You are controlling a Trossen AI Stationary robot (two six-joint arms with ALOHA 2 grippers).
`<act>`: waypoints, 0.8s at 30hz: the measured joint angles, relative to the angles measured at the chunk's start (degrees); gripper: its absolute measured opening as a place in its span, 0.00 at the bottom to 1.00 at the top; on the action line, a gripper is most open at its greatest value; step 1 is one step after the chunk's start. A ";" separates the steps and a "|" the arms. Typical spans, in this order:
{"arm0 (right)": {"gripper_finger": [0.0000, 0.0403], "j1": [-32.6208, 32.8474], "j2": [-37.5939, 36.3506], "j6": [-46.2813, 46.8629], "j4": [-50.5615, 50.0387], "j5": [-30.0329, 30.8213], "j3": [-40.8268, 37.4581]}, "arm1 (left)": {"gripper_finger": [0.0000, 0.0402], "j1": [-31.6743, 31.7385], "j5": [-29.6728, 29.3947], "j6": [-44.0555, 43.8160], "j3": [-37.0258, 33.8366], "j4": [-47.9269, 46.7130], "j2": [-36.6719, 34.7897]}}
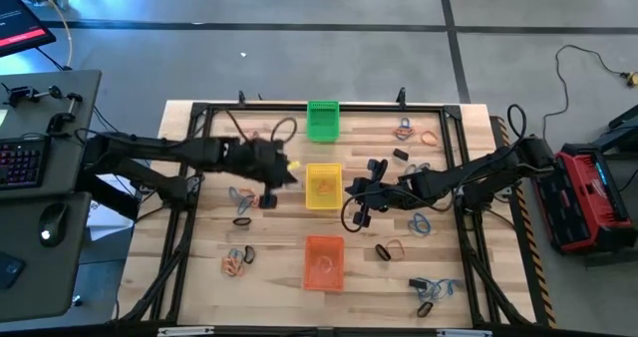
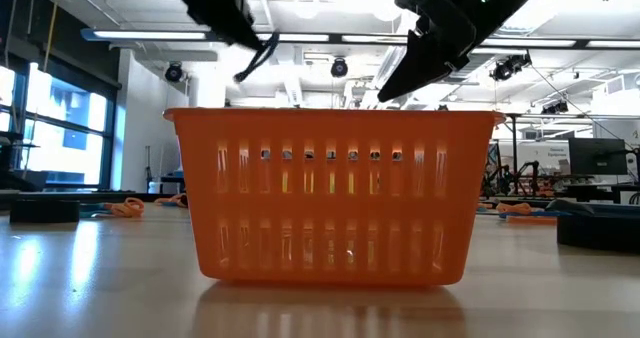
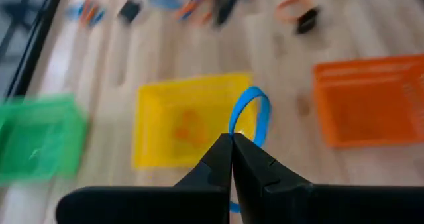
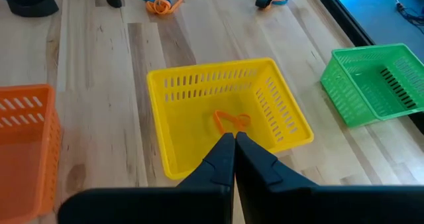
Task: Sort rubber bands into baskets
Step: Put the blue rubber band into the orange bin
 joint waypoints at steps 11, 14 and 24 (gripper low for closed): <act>0.00 0.00 -0.02 0.26 -1.36 0.09 0.02 | 0.00 -10.35 0.31 3.68 0.02 13.29 10.95; 0.00 0.00 -0.02 0.34 -1.78 0.09 0.02 | 0.00 -11.81 2.36 5.59 0.00 17.58 14.31; 0.00 0.00 -0.04 1.52 -2.91 0.08 0.02 | 0.00 -14.01 7.13 13.42 0.04 29.03 22.96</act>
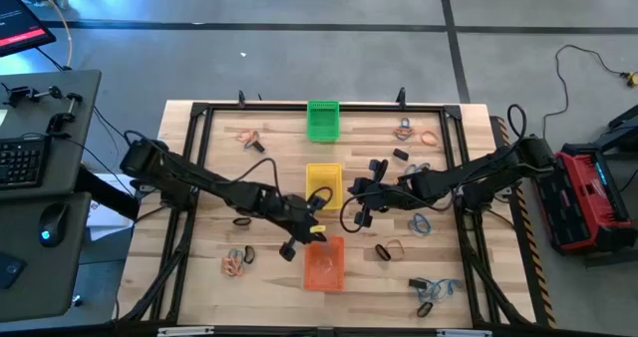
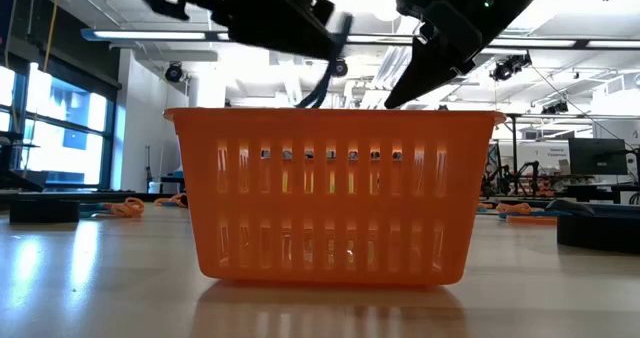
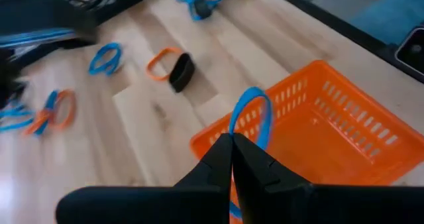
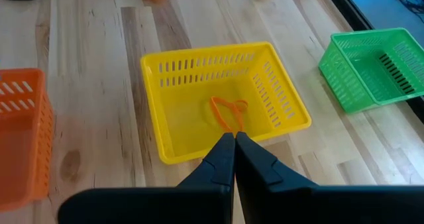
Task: Sort rubber bands into baskets
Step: Put the blue rubber band into the orange bin
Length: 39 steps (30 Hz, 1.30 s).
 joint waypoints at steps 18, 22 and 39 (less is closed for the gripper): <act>0.00 -2.73 0.00 -0.19 -2.34 -2.23 0.00 | 0.00 -3.52 -3.00 7.71 8.88 -7.88 11.44; 0.00 -3.26 0.00 -1.21 -2.56 -2.77 0.00 | 0.00 -4.17 -5.69 7.41 8.91 -9.08 12.57; 0.00 -3.30 0.00 -1.48 -3.59 -3.49 0.00 | 0.21 -5.09 -11.13 3.40 8.87 -12.28 13.80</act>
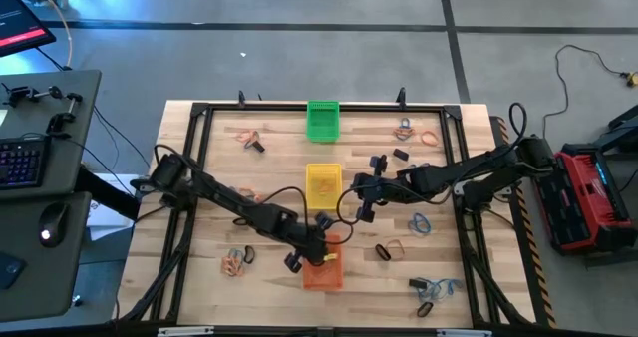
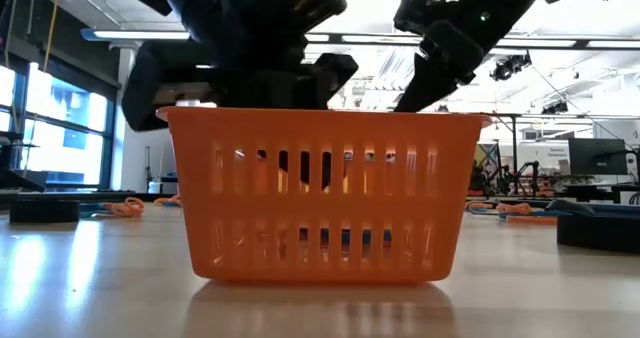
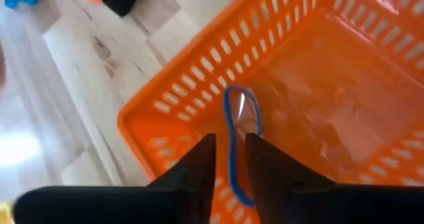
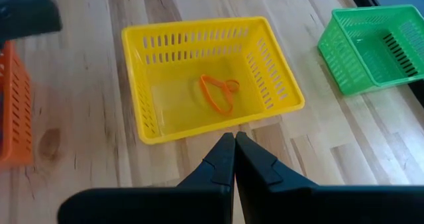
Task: Sort rubber bands into baskets
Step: Put the blue rubber band into the orange bin, then put the black rubber band into the green bin
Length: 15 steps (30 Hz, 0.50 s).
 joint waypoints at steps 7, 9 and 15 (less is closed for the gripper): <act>0.00 0.04 -0.02 0.08 0.20 -0.05 0.00 | 0.33 -0.22 -2.94 -2.98 -0.30 -1.24 -4.83; 0.00 0.19 -0.02 0.30 0.31 -0.04 0.00 | 0.32 -0.08 -2.42 -4.31 -0.74 -0.44 -7.11; 0.00 1.08 0.00 0.20 0.22 0.36 0.00 | 0.18 2.13 1.72 -9.12 -9.81 9.99 -15.37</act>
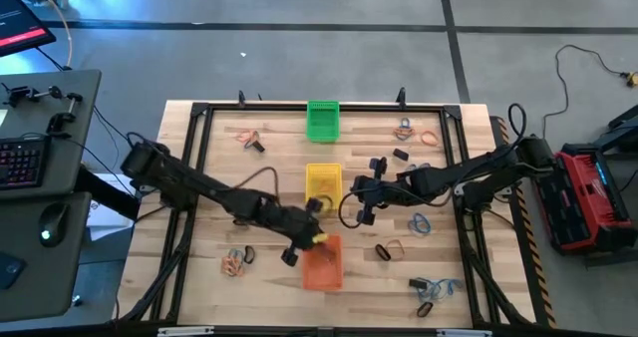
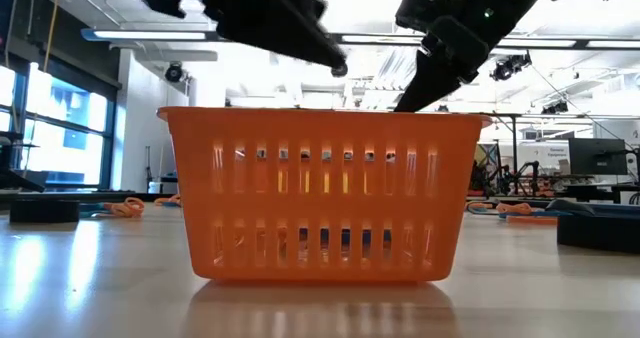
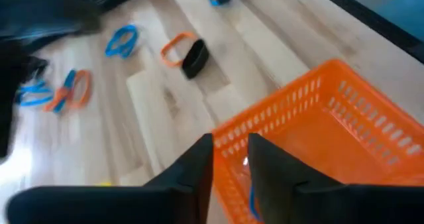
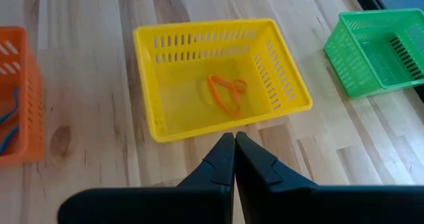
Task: Sort rubber bands into baskets
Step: Put the black rubber band into the green bin
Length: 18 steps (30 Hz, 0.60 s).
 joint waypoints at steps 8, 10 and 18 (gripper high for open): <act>0.00 -0.23 0.00 -0.31 1.33 0.23 0.02 | 0.03 3.82 1.75 -5.82 -14.59 16.07 -9.68; 0.00 -0.31 0.00 -0.13 0.89 0.23 0.02 | 0.02 4.77 1.80 -7.07 -17.02 19.67 -11.24; 0.00 -0.68 0.00 -0.26 1.36 1.01 -0.02 | 0.01 9.92 6.71 -10.89 -23.66 24.19 -15.82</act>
